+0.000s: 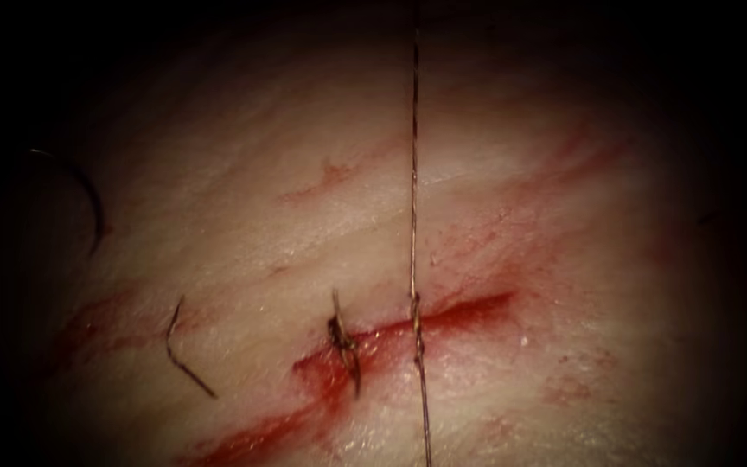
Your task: Wound Closure
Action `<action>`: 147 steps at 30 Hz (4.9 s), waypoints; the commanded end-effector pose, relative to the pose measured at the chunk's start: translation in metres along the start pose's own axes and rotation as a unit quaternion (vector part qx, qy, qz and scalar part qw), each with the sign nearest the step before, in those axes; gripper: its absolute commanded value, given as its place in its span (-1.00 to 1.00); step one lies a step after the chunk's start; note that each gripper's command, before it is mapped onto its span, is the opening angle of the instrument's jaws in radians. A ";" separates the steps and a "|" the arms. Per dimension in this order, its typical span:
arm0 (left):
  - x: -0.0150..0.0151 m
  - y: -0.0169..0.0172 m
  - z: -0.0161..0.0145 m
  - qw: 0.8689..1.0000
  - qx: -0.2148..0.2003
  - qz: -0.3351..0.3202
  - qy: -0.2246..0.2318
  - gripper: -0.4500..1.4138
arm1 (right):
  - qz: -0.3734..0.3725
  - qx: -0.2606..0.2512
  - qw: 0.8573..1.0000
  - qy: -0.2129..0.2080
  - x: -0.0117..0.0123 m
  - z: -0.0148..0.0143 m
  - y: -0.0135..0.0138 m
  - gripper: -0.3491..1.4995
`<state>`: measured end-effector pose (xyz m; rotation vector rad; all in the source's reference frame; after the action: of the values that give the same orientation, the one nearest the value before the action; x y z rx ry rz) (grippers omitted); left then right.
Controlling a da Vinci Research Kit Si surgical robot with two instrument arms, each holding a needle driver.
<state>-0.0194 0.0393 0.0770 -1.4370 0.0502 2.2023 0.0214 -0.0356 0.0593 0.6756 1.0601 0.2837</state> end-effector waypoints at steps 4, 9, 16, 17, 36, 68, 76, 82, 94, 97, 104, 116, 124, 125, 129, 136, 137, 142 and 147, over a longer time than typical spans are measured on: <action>0.0002 -0.0006 0.0007 1.000 -0.001 0.003 0.001 -1.00 | 0.006 0.019 1.000 -0.003 -0.0003 0.0016 -0.0014 -1.00; 0.0000 -0.0004 0.0008 1.000 -0.001 0.004 0.001 -1.00 | 0.006 0.018 1.000 -0.003 0.0001 0.0015 -0.0014 -1.00; -0.0012 0.0013 0.0003 1.000 -0.011 0.013 0.001 -1.00 | 0.010 -0.001 1.000 0.008 0.0023 -0.0009 0.0004 -1.00; -0.0013 0.0016 0.0001 1.000 -0.013 0.014 0.001 -1.00 | 0.012 0.000 1.000 0.005 0.0026 -0.0012 0.0006 -1.00; -0.0017 0.0070 -0.0051 0.999 -0.048 0.016 0.010 -1.00 | 0.007 -0.038 0.996 0.079 0.0134 -0.0067 0.0061 0.96; 0.0051 0.0143 -0.0143 0.997 -0.059 -0.025 0.040 -1.00 | 0.022 -0.022 0.994 0.104 0.0180 -0.0108 0.0239 0.78; 0.0074 0.0185 -0.0183 0.996 -0.058 -0.037 0.064 -1.00 | 0.026 -0.012 0.995 0.092 0.0150 -0.0042 0.0275 0.74; 0.0081 0.0222 -0.0209 0.994 -0.058 -0.039 0.082 -1.00 | 0.024 -0.031 0.996 0.083 0.0133 -0.0029 0.0290 0.73; 0.0055 0.0326 -0.0232 0.989 -0.092 -0.063 0.098 -1.00 | 0.034 -0.083 0.991 0.097 0.0130 -0.0046 0.0330 0.63; 0.0041 0.0342 -0.0235 0.988 -0.096 -0.071 0.098 -1.00 | 0.036 -0.100 0.988 0.111 0.0129 -0.0050 0.0339 0.62; 0.0013 0.0372 -0.0244 0.984 -0.102 -0.098 0.107 -1.00 | 0.042 -0.132 0.979 0.150 0.0128 -0.0059 0.0356 0.58; -0.0039 0.0395 -0.0217 0.982 -0.109 -0.109 0.108 -1.00 | 0.030 -0.067 0.980 0.186 0.0131 -0.0060 0.0354 0.54; -0.0068 0.0375 -0.0203 0.982 -0.121 -0.109 0.097 -1.00 | -0.006 0.061 0.980 0.188 0.0134 -0.0056 0.0328 0.53; -0.0071 0.0373 -0.0203 0.982 -0.121 -0.111 0.095 -1.00 | -0.011 0.076 0.979 0.188 0.0135 -0.0057 0.0325 0.53; -0.0087 0.0369 -0.0200 0.983 -0.125 -0.109 0.085 -1.00 | -0.028 0.138 0.972 0.188 0.0142 -0.0068 0.0316 0.51; -0.0113 0.0368 -0.0194 0.983 -0.131 -0.111 0.066 -1.00 | -0.062 0.206 0.962 0.168 0.0157 -0.0088 0.0298 0.51; -0.0115 0.0367 -0.0194 0.983 -0.132 -0.113 0.065 -1.00 | -0.072 0.214 0.961 0.161 0.0157 -0.0089 0.0294 0.53; -0.0119 0.0362 -0.0194 0.983 -0.135 -0.110 0.063 -1.00 | -0.145 0.251 0.945 0.152 0.0150 -0.0087 0.0279 0.53; -0.0117 0.0370 -0.0195 0.983 -0.134 -0.111 0.061 -1.00 | -0.201 0.294 0.927 0.118 0.0142 -0.0090 0.0271 0.53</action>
<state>-0.0147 -0.0032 0.0690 -1.6341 -0.3595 1.9949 0.0228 -0.0039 0.0628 0.9527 1.4970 -0.3655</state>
